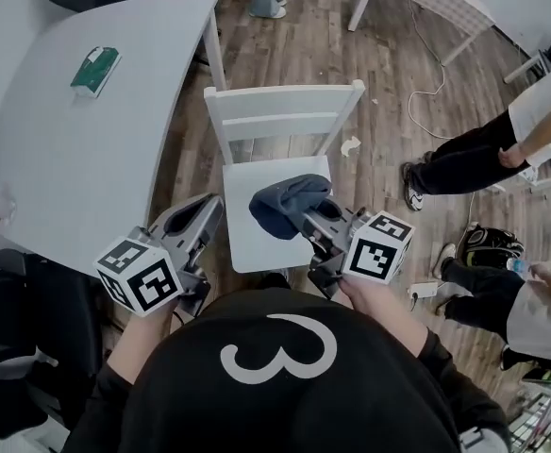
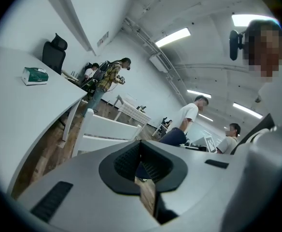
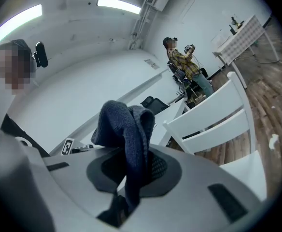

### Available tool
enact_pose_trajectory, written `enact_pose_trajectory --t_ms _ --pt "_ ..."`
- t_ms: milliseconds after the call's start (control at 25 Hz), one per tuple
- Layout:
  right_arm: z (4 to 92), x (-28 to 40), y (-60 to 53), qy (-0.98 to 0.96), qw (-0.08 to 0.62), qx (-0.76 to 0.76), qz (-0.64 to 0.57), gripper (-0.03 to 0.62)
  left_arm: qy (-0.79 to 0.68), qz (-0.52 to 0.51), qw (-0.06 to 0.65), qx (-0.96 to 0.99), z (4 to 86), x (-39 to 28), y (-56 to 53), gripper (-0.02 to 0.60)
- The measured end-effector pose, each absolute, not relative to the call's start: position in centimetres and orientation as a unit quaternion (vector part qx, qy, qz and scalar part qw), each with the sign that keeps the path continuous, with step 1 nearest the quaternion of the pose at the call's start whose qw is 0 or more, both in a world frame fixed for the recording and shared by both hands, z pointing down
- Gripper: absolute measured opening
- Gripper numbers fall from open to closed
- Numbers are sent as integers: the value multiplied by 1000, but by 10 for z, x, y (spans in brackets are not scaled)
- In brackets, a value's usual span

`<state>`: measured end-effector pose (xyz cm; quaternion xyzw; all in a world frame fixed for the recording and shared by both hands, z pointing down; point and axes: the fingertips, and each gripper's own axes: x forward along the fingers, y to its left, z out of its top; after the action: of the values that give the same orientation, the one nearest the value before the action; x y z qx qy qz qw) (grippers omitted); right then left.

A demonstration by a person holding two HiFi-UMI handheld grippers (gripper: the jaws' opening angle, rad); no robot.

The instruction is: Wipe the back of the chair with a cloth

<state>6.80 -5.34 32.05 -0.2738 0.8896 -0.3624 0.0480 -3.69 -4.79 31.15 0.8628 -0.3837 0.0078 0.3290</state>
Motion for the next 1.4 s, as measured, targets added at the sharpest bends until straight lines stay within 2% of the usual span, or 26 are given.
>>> enact_pose_trajectory --t_ms 440,960,1400 --pt "335 62 -117 899 28 -243 -362 51 -426 12 339 839 323 -29 -88 14" --pt "358 28 -176 887 17 -293 -357 51 -401 20 367 839 351 -59 -137 14" --pt "408 -9 -229 872 -21 -342 -351 51 -397 33 385 832 372 -101 -170 14"
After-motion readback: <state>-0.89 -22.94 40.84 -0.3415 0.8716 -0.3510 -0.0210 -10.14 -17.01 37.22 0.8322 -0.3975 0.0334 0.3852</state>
